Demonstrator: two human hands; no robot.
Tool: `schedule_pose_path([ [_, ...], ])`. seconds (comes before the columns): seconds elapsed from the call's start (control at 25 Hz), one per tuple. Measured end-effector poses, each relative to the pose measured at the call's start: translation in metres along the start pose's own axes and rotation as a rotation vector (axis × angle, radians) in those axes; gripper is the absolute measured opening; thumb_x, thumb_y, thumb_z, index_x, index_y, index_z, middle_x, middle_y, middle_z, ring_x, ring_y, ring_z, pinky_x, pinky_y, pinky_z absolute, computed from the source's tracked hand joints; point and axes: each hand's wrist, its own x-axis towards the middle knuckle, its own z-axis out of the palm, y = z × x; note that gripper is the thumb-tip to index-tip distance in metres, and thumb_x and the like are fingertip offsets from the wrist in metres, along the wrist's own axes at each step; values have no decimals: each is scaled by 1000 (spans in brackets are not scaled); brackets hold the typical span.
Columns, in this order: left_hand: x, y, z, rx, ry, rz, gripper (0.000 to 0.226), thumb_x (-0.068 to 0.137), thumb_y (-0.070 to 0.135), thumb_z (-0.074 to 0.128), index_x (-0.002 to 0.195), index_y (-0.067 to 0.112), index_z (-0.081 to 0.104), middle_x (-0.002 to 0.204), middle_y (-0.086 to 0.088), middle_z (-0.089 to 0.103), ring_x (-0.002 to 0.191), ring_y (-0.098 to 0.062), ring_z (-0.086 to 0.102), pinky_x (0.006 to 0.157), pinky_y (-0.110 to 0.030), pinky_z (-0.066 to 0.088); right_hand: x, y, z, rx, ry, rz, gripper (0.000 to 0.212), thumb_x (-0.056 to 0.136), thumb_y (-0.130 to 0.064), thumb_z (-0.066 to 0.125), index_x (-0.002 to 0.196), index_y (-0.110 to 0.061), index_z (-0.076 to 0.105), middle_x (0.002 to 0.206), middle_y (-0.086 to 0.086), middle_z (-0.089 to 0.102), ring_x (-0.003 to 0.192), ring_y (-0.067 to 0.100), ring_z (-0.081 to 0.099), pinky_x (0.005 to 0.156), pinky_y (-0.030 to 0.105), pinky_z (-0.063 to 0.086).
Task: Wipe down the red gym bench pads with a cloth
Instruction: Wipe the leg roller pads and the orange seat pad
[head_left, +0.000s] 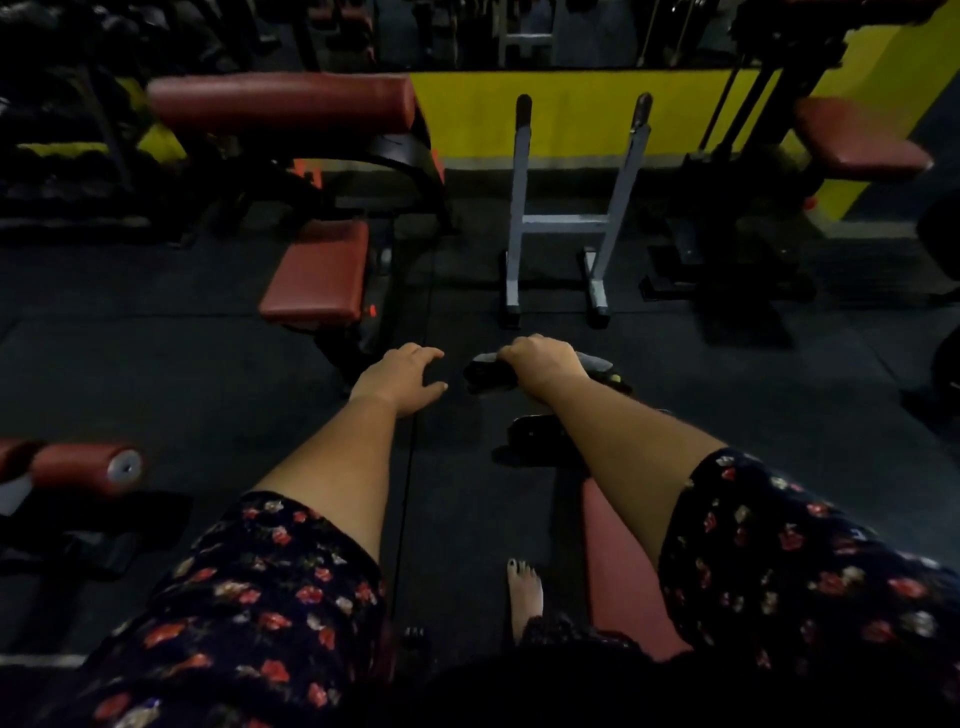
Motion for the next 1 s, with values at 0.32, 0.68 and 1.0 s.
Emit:
schedule_pose_path([
  [0.32,144,34,-58,-14,50,3,58,93,44,58,146,28,40,148,0,39,133,-25,39,104,-46,42,120,97,-42,20,-11,16,37,93,-10,55,128,-22,55,125,6,56,117,29,53,89,44,46],
  [0.68,198,-31,-92,-100,91,-86,59,90,43,62,143,24,44,137,-5,48,126,-26,46,103,-45,44,219,89,-74,-39,16,-147,39,95,-11,53,132,-21,53,130,6,54,122,29,50,92,43,45],
  [1.0,205,-151,-113,-206,167,-283,58,92,33,63,144,19,44,143,-6,45,130,-27,45,107,-41,38,343,-6,-91,-103,22,-375,33,97,-12,46,128,-20,55,128,5,55,121,29,50,86,42,45],
])
